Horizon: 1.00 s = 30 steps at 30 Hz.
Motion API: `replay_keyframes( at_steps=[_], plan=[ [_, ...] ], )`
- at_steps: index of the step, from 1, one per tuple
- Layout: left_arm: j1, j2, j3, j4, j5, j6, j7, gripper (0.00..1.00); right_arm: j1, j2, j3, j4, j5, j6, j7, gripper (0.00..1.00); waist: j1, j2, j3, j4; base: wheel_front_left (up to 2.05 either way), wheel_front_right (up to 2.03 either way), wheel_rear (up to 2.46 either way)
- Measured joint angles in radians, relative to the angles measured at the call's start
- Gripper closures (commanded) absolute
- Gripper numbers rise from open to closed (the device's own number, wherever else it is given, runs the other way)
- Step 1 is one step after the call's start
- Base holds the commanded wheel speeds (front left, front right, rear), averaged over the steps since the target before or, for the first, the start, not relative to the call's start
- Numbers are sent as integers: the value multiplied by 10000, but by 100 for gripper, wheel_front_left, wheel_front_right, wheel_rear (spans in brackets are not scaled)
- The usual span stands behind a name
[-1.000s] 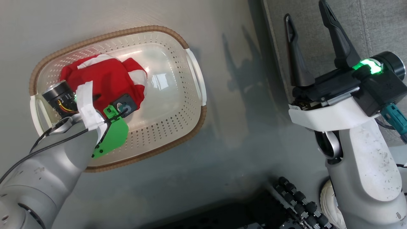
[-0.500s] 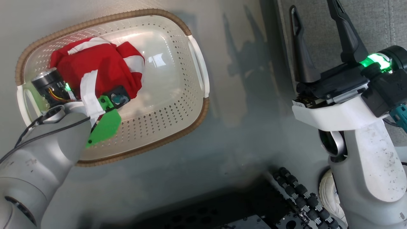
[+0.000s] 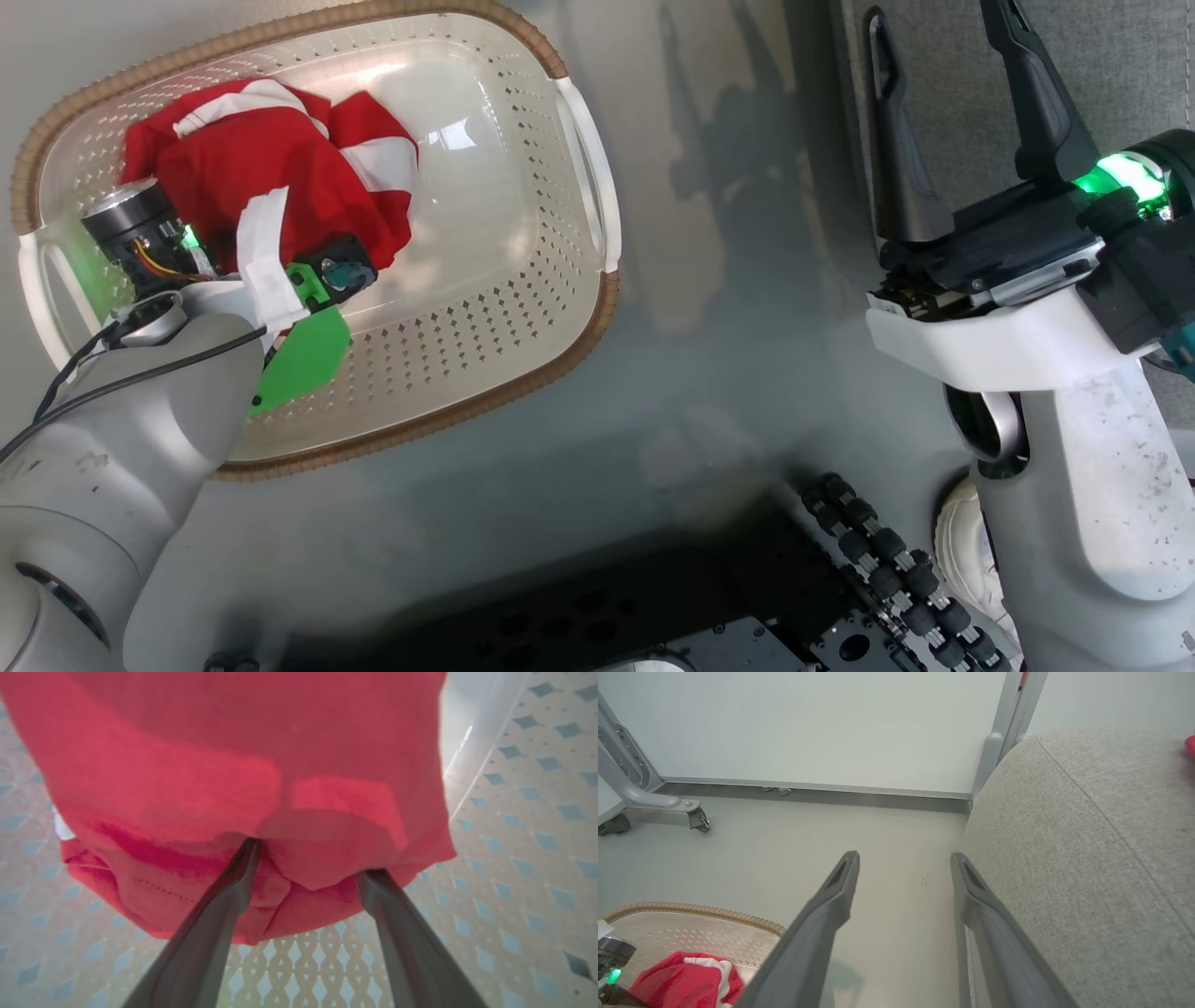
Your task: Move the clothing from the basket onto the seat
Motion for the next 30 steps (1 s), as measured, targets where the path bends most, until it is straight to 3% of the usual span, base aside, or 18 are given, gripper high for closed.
replay_keyframes(
  at_steps=[3,4,5,6,7,18,30],
  plan=[
    [-23,-44,2,98,157,0,71,0,5,0,2,-75,-21,0,2,0,0,0,75,-17,0,0,0],
    [-35,-54,2,148,205,0,84,22,5,0,4,-92,-23,-2,0,0,-1,0,96,-27,0,0,0],
    [-49,-59,0,190,314,0,104,51,6,0,4,-105,-23,0,0,0,-1,0,114,-38,0,0,0],
    [-58,-61,2,215,320,0,109,96,6,0,4,-115,-23,0,2,0,-1,0,128,-48,0,0,0],
    [-58,-69,4,255,414,0,125,100,7,0,4,-123,-23,-2,0,0,-1,0,141,-61,0,0,0],
    [-42,-449,0,284,523,0,-445,100,16,2,-69,-35,-23,0,2,0,-1,0,-177,44,0,0,0],
    [598,-972,4,-48,286,0,-1457,100,172,4,-46,522,10,-2,0,0,0,0,-1283,294,0,0,0]
  ],
)
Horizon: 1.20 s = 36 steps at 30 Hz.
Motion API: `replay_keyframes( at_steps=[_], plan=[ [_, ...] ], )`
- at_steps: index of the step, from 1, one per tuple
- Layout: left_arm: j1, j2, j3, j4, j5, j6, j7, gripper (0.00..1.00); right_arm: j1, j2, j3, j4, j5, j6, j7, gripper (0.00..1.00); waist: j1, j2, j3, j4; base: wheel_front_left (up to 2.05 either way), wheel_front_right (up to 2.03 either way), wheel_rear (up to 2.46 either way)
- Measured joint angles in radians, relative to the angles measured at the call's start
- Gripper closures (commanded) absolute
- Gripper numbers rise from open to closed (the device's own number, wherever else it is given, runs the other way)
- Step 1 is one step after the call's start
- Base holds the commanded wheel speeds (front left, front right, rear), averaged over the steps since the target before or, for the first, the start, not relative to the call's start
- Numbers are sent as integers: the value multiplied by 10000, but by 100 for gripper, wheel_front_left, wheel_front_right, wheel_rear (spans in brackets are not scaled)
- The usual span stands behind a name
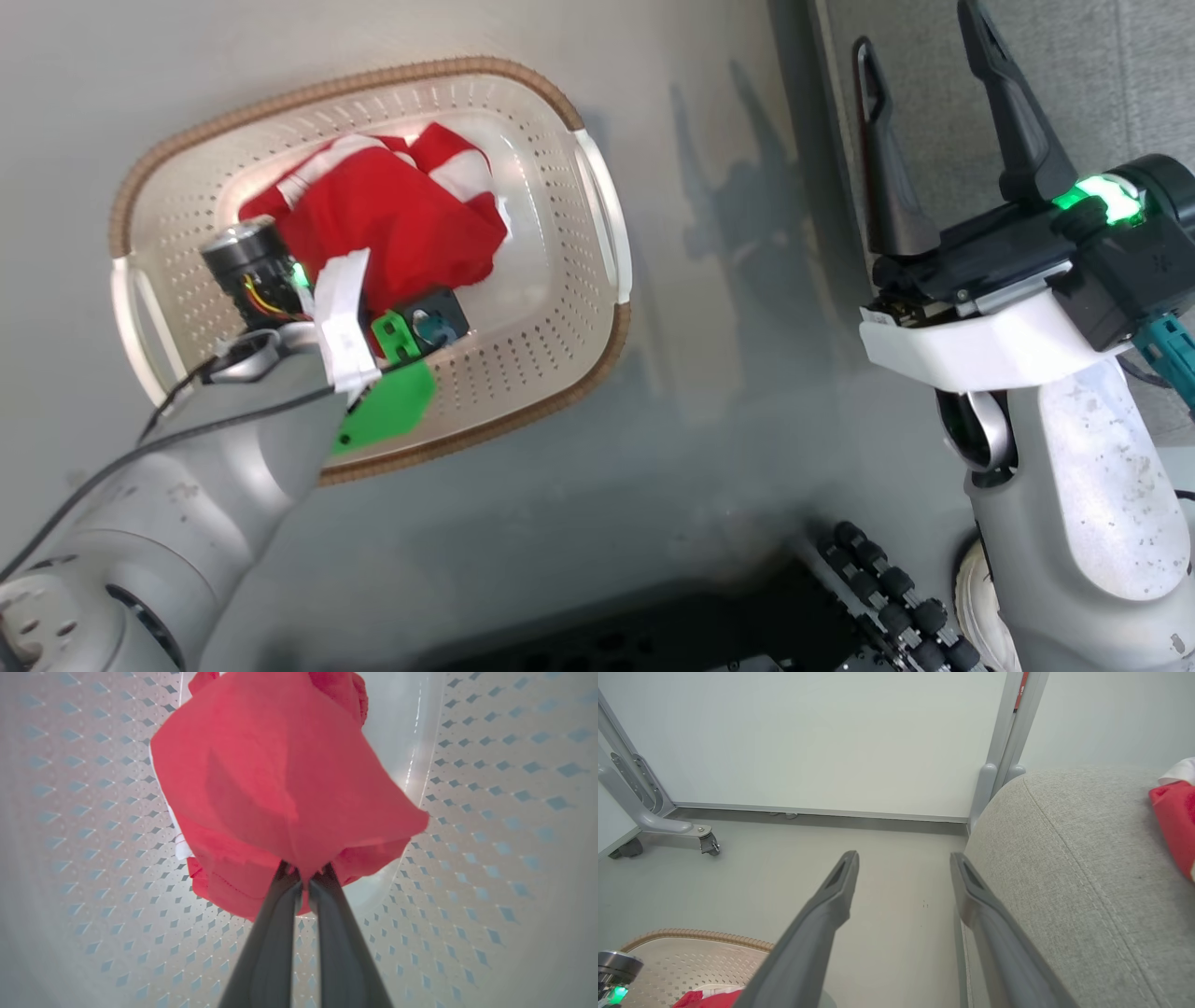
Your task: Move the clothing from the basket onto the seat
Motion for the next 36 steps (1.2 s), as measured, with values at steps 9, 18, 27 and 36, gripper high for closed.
replay_keyframes(
  at_steps=[9,18,27,36],
  plan=[
    [671,-449,-2,-295,-236,0,-911,100,470,2,-130,437,-182,2,0,0,0,0,-1289,276,0,0,0],
    [1237,-780,-2,-625,-773,0,-1896,100,1077,2,-291,840,-270,2,2,0,-1,0,-2715,625,0,0,0],
    [1640,-874,-4,-1024,-1705,0,-2621,100,1783,2,-512,1195,-387,0,0,0,-1,0,-4249,1092,0,0,0],
    [1651,-901,-4,-1586,-2711,0,-3162,100,2427,2,-706,1388,-426,0,2,0,-1,0,-5504,1503,0,0,0]
  ],
)
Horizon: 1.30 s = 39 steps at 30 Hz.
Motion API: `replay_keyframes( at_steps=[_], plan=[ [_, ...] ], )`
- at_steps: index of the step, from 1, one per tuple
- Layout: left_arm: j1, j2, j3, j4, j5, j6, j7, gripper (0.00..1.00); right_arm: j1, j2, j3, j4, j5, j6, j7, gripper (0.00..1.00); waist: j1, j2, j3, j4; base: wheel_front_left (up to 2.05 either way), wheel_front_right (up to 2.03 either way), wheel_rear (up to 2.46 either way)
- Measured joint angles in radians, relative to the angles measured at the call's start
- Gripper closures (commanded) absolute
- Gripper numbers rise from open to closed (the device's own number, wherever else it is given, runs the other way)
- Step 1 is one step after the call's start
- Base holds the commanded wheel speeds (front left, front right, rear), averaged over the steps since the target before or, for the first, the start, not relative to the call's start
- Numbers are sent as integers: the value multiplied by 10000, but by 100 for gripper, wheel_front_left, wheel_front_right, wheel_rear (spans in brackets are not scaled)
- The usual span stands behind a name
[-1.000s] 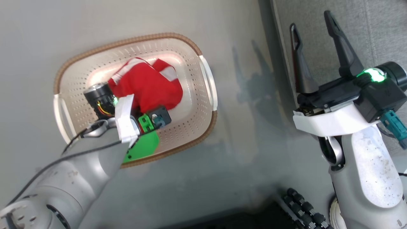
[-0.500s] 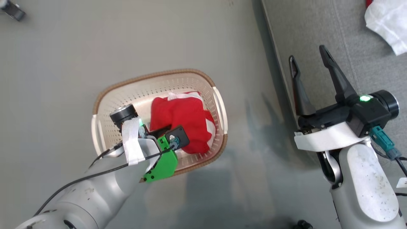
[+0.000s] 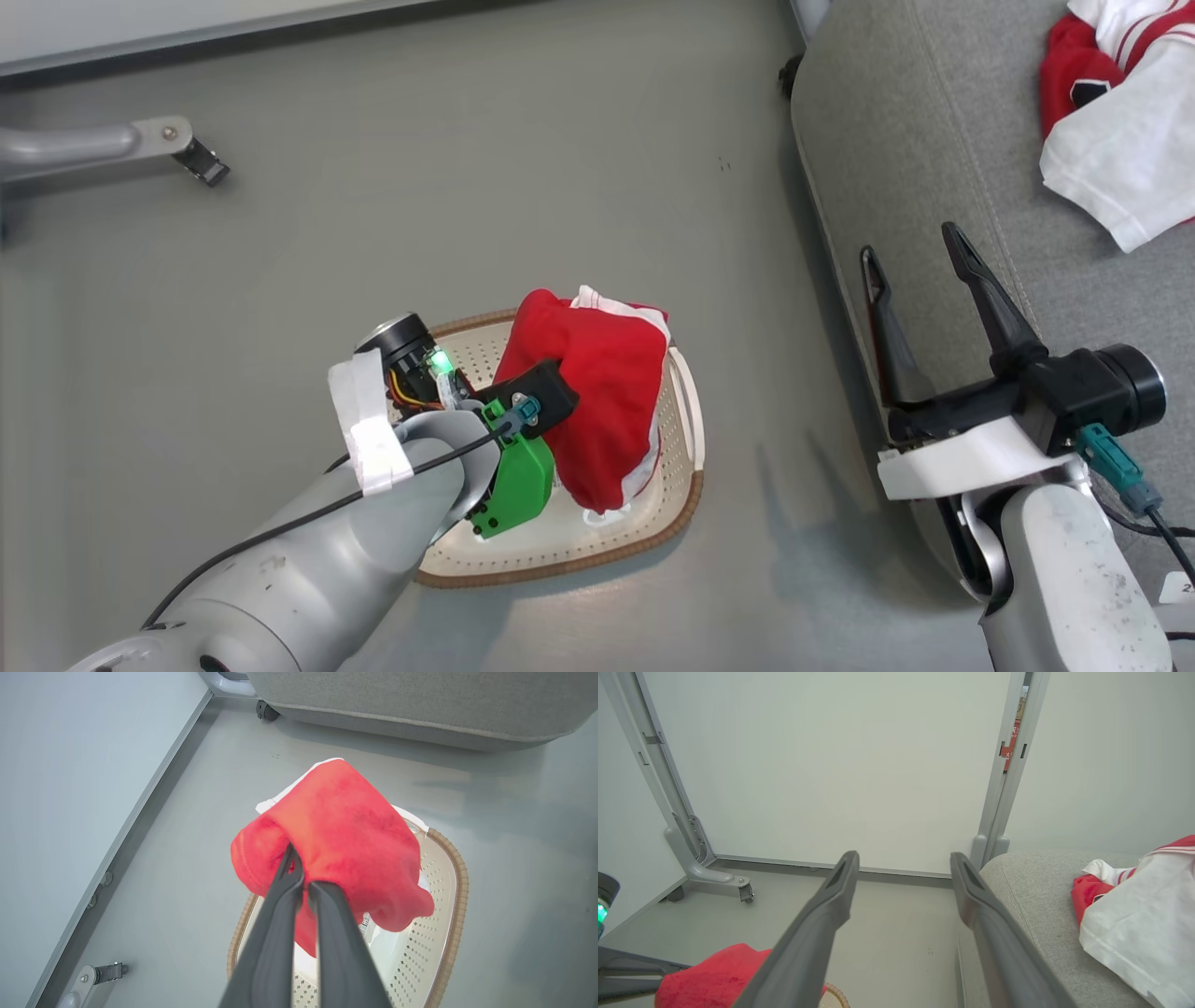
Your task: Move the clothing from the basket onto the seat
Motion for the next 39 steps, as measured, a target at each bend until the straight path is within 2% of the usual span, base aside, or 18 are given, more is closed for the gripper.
replay_keyframes(
  at_steps=[5,11,26,39],
  plan=[
    [-153,-56,50,-265,-479,0,-157,100,334,2,-79,52,0,0,0,0,0,0,-539,189,0,0,0],
    [-267,-140,548,-815,-782,48,-199,100,665,0,-125,71,15,0,0,0,0,1,-1107,374,0,0,0],
    [-118,36,2385,-3369,-869,522,-211,100,1163,0,27,-42,244,2,-2,0,0,0,-2187,688,0,0,0],
    [-128,-146,3012,-4464,-855,698,-213,100,1459,0,364,-497,489,0,-2,0,0,0,-2564,739,0,0,0]
  ],
)
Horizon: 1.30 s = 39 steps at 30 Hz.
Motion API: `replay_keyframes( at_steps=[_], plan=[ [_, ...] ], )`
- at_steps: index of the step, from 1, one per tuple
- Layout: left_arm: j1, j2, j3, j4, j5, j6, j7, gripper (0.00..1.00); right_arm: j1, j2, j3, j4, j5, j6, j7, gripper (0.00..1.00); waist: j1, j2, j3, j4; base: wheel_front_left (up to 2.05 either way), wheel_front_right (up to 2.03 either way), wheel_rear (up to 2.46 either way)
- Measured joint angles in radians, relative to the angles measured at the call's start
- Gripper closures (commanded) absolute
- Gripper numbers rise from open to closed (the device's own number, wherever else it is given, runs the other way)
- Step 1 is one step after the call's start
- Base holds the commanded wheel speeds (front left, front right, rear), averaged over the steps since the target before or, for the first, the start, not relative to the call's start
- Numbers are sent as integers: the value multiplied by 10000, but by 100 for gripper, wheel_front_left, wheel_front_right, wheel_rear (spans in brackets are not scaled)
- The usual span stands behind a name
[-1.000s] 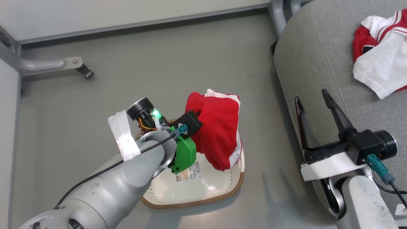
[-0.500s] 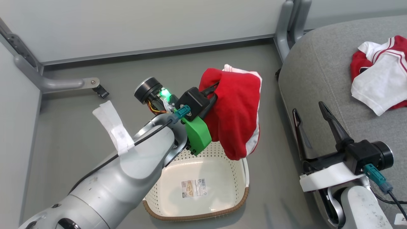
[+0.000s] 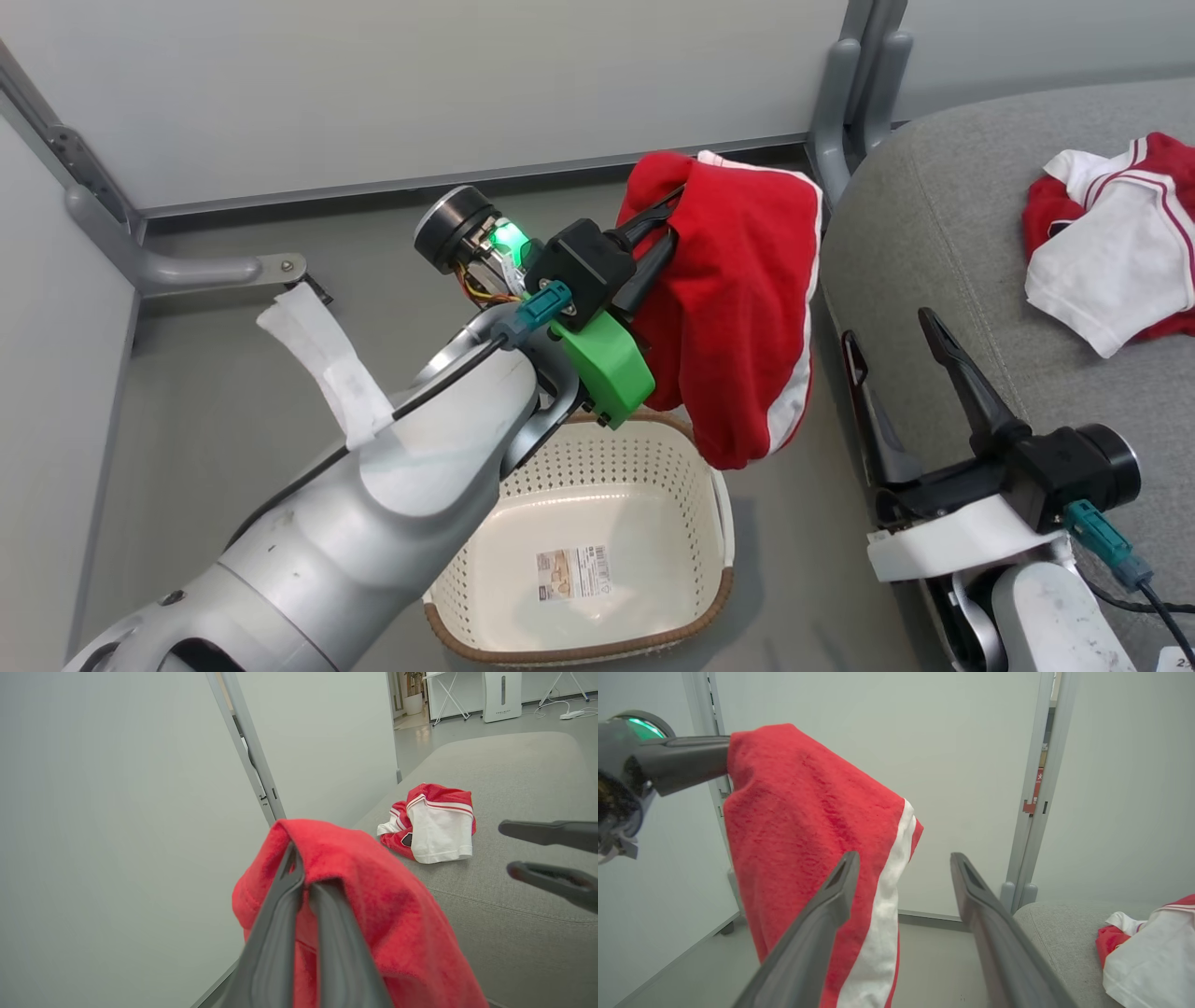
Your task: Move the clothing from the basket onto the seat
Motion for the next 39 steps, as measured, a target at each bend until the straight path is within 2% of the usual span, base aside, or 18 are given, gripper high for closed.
replay_keyframes(
  at_steps=[9,20,26,39],
  plan=[
    [-10,-92,15,2,-23,10,0,100,250,0,660,-558,-21,0,0,0,0,0,-163,38,0,0,0],
    [18,-259,-59,-4,-19,86,2,100,-3,0,1726,-265,-1202,2,0,0,0,0,-167,188,0,0,0],
    [141,-387,-209,-2,-27,174,2,100,-337,4,1799,-36,-2136,2,0,0,0,0,-152,227,0,0,0],
    [155,-587,-443,-458,-305,500,13,100,-904,2,1262,782,-2646,2,0,0,0,0,6,235,0,0,0]
  ],
)
